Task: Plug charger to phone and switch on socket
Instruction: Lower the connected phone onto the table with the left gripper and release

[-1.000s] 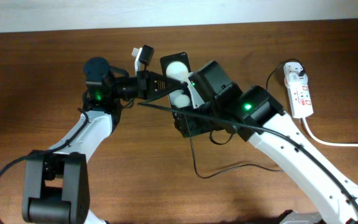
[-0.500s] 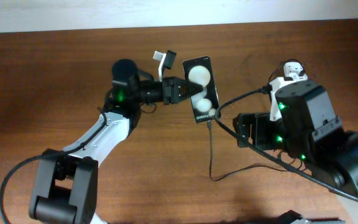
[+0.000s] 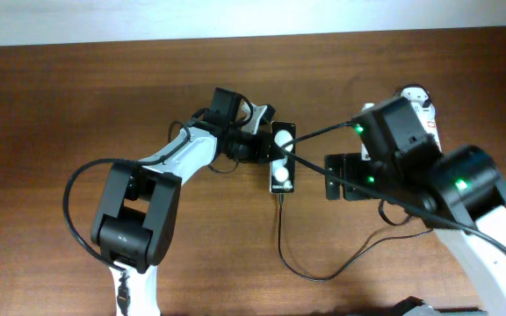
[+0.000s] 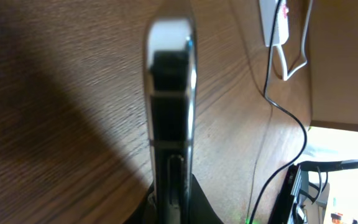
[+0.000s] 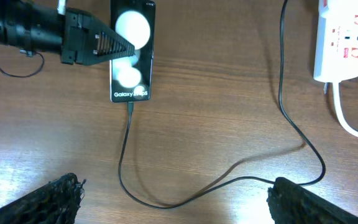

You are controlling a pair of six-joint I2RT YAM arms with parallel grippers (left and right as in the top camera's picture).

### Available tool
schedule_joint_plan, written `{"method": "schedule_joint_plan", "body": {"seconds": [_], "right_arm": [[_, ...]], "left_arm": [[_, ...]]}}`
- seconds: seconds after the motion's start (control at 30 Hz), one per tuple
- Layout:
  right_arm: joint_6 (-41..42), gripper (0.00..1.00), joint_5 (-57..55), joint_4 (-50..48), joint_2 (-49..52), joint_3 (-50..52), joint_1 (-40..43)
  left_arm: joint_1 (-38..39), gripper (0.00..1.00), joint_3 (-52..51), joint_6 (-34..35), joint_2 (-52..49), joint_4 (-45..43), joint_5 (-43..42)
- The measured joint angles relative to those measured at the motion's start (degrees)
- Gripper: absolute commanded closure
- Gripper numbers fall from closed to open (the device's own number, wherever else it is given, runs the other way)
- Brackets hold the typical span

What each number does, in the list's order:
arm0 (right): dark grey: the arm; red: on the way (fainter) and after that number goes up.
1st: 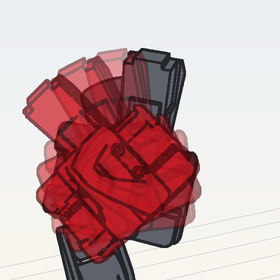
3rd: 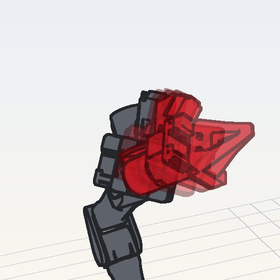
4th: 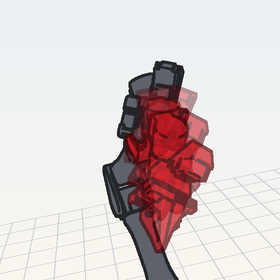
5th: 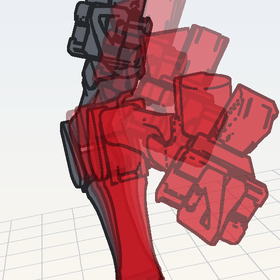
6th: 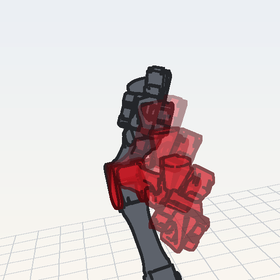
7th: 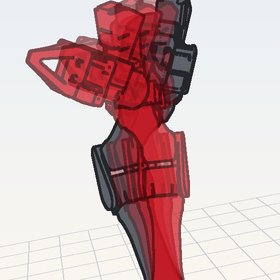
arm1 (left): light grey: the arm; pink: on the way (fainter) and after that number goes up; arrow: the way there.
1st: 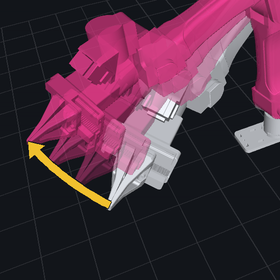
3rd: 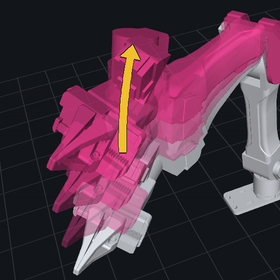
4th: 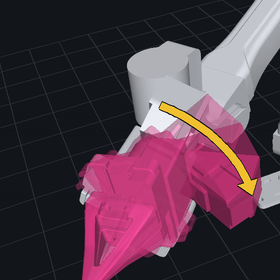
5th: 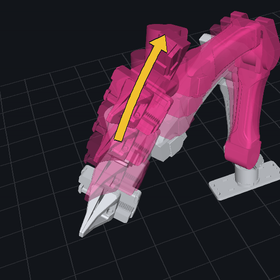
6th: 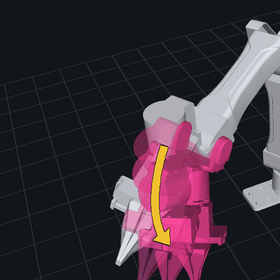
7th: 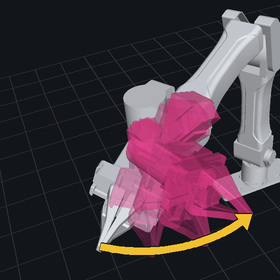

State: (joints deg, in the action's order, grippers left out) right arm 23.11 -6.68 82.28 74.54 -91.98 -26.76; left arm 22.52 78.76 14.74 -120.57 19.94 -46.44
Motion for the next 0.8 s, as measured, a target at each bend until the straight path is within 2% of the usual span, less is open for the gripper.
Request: {"method": "schedule_joint_plan", "body": {"seconds": [0.03, 0.07, 0.1, 0.23, 0.27, 0.4, 0.53, 0.6, 0.63, 0.67, 0.73, 0.8], "right_arm": [[0.0, 0.01, 0.0, 0.0, 1.9, 0.0, 0.0], [0.0, 0.01, 0.0, 0.0, 3.1, 0.0, 0.0], [0.0, 0.01, 0.0, 0.0, 4.4, 0.0, 0.0], [0.0, 0.01, 2.9, 0.9, 10.7, 0.0, 0.0], [0.2, 0.01, 2.9, 0.9, 11.1, 0.0, 0.0], [3.8, 0.01, 3.1, 1.1, 11.0, 0.0, 0.0], [11.0, 0.01, -1.3, 2.0, 7.5, 0.0, 0.0], [13.6, 0.01, -5.4, 2.3, 2.6, 0.0, 0.0], [14.2, 0.01, -7.0, 2.4, 0.2, 0.0, 0.0], [14.4, 0.01, -8.6, 2.4, -2.2, 0.0, 0.0], [14.6, 0.01, -11.8, 3.3, -6.4, 0.0, 0.0], [14.6, 0.01, -16.5, 5.0, -10.8, 0.0, 0.0]], "left_arm": [[-0.2, 0.97, 0.0, -0.1, -0.5, 0.5, 0.5], [-0.5, 0.87, 0.1, 0.0, -0.9, 1.2, 0.6], [-0.8, 0.84, 0.1, 0.0, -0.9, 1.8, 0.9], [-1.2, 0.78, 0.2, -0.2, -0.9, 3.1, 6.6], [-1.2, 0.73, 0.2, -0.3, -0.9, 3.9, 8.4], [-1.2, 0.51, 0.2, -0.6, -0.9, 5.2, 12.2], [-1.2, 0.44, 0.3, -0.7, -0.9, 5.3, 14.6], [-1.2, 0.37, 0.5, -0.7, -0.9, 5.1, 14.6], [-1.2, 0.09, 0.6, -0.7, -0.9, 5.1, 14.6], [-1.2, 0.01, 0.7, -0.7, -0.8, 5.1, 14.5], [-1.3, 0.01, 1.5, -1.3, -0.4, 5.1, 13.8], [-4.3, 0.01, 1.4, -3.0, 1.3, 9.7, 14.5]]}}
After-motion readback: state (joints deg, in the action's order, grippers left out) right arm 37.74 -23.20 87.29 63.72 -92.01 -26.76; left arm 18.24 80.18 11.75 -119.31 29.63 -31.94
